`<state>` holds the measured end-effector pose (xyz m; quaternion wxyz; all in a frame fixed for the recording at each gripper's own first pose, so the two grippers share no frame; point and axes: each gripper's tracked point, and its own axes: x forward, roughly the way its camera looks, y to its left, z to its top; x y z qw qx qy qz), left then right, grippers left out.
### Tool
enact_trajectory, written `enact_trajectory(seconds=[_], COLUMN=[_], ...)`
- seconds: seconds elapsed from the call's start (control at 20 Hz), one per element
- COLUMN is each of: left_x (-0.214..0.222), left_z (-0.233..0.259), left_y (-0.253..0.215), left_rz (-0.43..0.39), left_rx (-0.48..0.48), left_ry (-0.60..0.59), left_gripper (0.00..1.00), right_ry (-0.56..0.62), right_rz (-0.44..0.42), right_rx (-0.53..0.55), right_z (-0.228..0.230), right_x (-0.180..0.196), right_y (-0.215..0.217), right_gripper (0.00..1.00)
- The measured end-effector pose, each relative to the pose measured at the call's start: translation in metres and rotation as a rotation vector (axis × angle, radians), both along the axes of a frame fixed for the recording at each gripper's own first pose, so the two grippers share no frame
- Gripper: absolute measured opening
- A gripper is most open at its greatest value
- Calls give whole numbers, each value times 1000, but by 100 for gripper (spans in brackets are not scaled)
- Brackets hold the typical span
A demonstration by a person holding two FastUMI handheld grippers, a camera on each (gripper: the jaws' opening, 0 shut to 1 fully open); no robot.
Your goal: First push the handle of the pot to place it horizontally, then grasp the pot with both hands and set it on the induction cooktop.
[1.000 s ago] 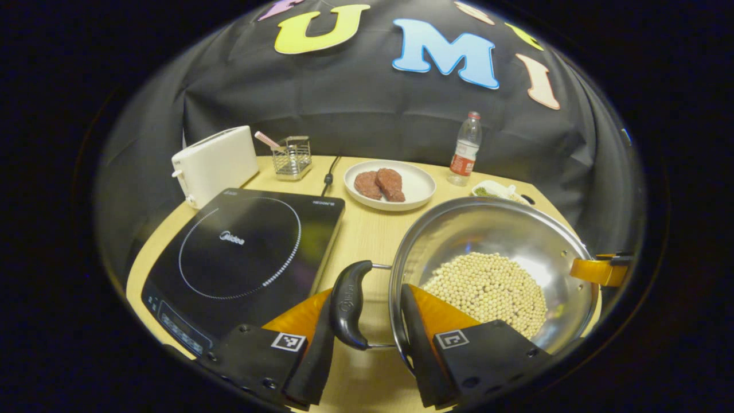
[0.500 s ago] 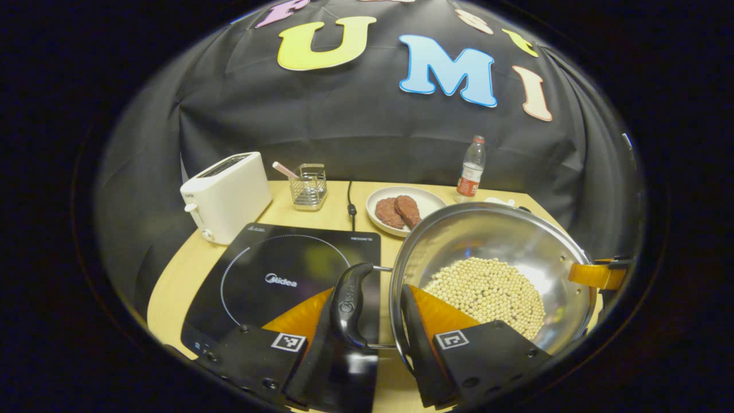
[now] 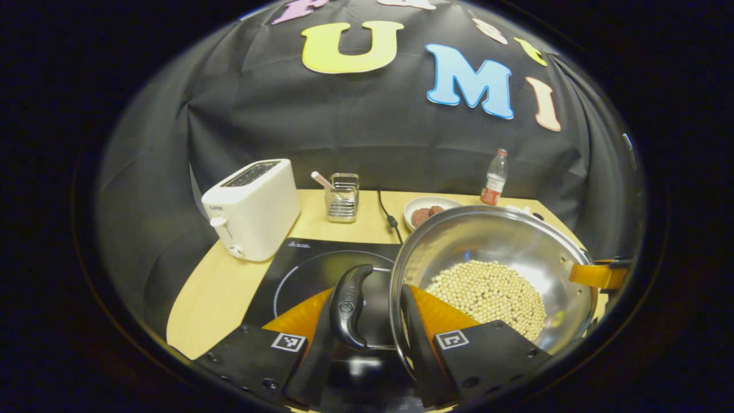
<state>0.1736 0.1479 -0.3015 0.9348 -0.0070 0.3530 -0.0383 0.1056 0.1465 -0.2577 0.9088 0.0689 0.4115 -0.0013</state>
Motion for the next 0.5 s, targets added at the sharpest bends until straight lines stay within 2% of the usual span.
enact_trajectory(seconds=[0.25,0.4,0.5], left_x=[9,15,19], left_z=[-9,-18,-24], left_y=[44,70,90], left_rz=[4,9,18], left_rx=[6,10,11], left_ry=[2,10,16], left_gripper=[64,72,70], right_ry=[4,17,13], right_rz=[-4,4,10], right_rx=[4,10,5], right_z=[-5,-13,-14], right_x=[4,8,14], right_y=[42,69,87], right_gripper=[50,50,50])
